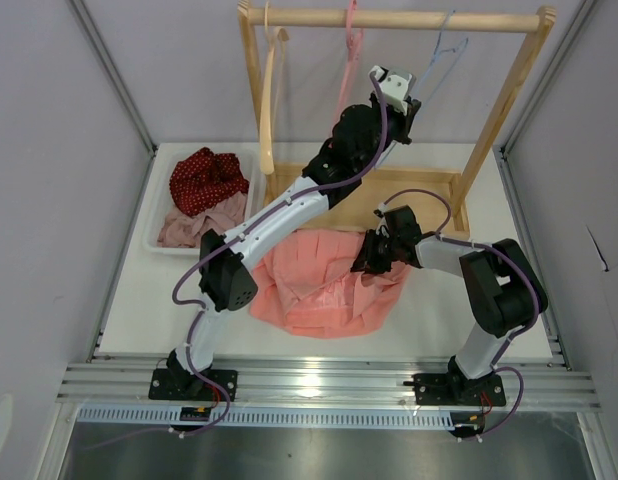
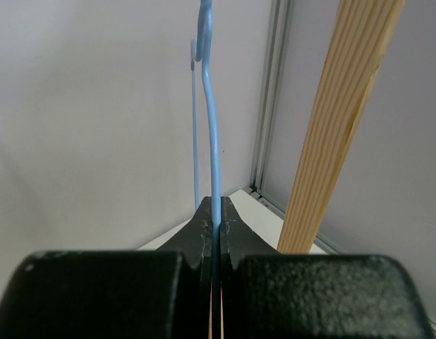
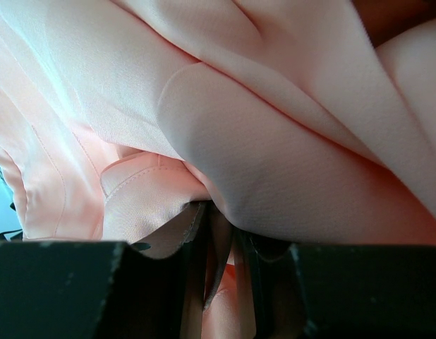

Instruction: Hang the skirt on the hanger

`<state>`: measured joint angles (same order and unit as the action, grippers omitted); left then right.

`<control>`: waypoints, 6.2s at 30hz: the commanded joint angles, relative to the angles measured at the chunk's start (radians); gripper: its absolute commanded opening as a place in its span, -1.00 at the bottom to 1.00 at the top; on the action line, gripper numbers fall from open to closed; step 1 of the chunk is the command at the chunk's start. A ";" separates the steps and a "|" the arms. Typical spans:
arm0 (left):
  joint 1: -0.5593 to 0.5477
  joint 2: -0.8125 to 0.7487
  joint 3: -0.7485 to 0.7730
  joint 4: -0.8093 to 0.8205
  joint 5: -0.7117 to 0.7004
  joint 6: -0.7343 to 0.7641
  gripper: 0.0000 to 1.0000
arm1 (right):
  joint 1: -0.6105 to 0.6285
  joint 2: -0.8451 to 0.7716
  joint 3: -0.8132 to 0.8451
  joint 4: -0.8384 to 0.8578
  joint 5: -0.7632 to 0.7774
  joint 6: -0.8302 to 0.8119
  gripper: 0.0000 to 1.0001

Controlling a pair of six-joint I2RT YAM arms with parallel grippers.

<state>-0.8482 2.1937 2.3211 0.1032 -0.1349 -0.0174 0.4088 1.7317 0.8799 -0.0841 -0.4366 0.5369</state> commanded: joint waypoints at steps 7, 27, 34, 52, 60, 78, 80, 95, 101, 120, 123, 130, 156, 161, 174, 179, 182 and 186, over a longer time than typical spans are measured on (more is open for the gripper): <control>0.006 -0.104 0.047 0.107 0.014 0.040 -1.00 | 0.018 0.058 -0.007 -0.049 0.078 -0.052 -0.53; 0.011 -0.371 -0.345 0.202 0.095 0.025 -1.00 | 0.019 0.048 -0.012 -0.066 0.085 -0.055 -0.52; 0.009 -0.543 -0.548 0.233 0.121 0.034 -1.00 | 0.021 0.031 -0.013 -0.083 0.105 -0.054 -0.51; -0.005 -1.187 -1.340 -0.095 0.069 -0.203 -1.00 | 0.024 -0.055 -0.001 -0.170 0.177 -0.037 -0.25; -0.008 -1.456 -1.416 -0.445 0.055 -0.239 -1.00 | 0.024 -0.095 0.005 -0.210 0.206 -0.026 -0.09; -0.008 -1.490 -1.358 -0.827 0.351 -0.237 -1.00 | 0.015 -0.032 0.111 -0.258 0.243 -0.018 -0.03; -0.008 -1.457 -1.358 -0.832 0.353 -0.230 -1.00 | 0.015 -0.031 0.111 -0.255 0.243 -0.015 -0.03; -0.008 -1.227 -1.344 -0.654 0.026 -0.276 -1.00 | 0.094 -0.170 0.102 -0.321 0.386 0.018 0.23; -0.002 -1.168 -1.319 -0.616 0.023 -0.263 -1.00 | 0.149 -0.300 0.096 -0.390 0.516 0.055 0.32; 0.032 -1.115 -1.293 -0.573 0.101 -0.234 -1.00 | 0.634 -0.555 0.009 -0.651 0.766 0.328 0.00; 0.032 -1.114 -1.286 -0.573 0.110 -0.230 -1.00 | 0.612 -0.520 -0.015 -0.640 0.771 0.305 -0.08; 0.032 -1.126 -1.289 -0.582 0.121 -0.222 -1.00 | 0.535 -0.437 0.010 -0.726 0.863 0.206 -0.15; 0.034 -1.091 -1.238 -0.574 0.179 -0.211 -1.00 | 0.427 -0.322 -0.113 -0.536 0.750 0.051 -0.14; 0.032 -1.069 -1.214 -0.563 0.228 -0.208 -1.00 | 0.450 -0.304 -0.093 -0.536 0.754 0.052 -0.20; 0.032 -1.049 -1.210 -0.553 0.331 -0.184 -1.00 | 0.492 -0.261 -0.053 -0.562 0.783 0.080 -0.51; 0.032 -1.049 -1.209 -0.560 0.340 -0.171 -1.00 | 0.489 -0.276 -0.044 -0.582 0.791 0.080 -0.74; 0.032 -1.045 -1.204 -0.562 0.350 -0.162 -1.00 | 0.486 -0.291 -0.038 -0.592 0.791 0.081 -0.82; 0.032 -1.036 -1.198 -0.569 0.386 -0.151 -1.00 | 0.482 -0.310 -0.029 -0.606 0.791 0.078 -0.91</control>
<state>-0.8219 1.1519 1.0721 -0.5106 0.1970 -0.1997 0.8951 1.4601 0.8097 -0.6678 0.3286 0.6094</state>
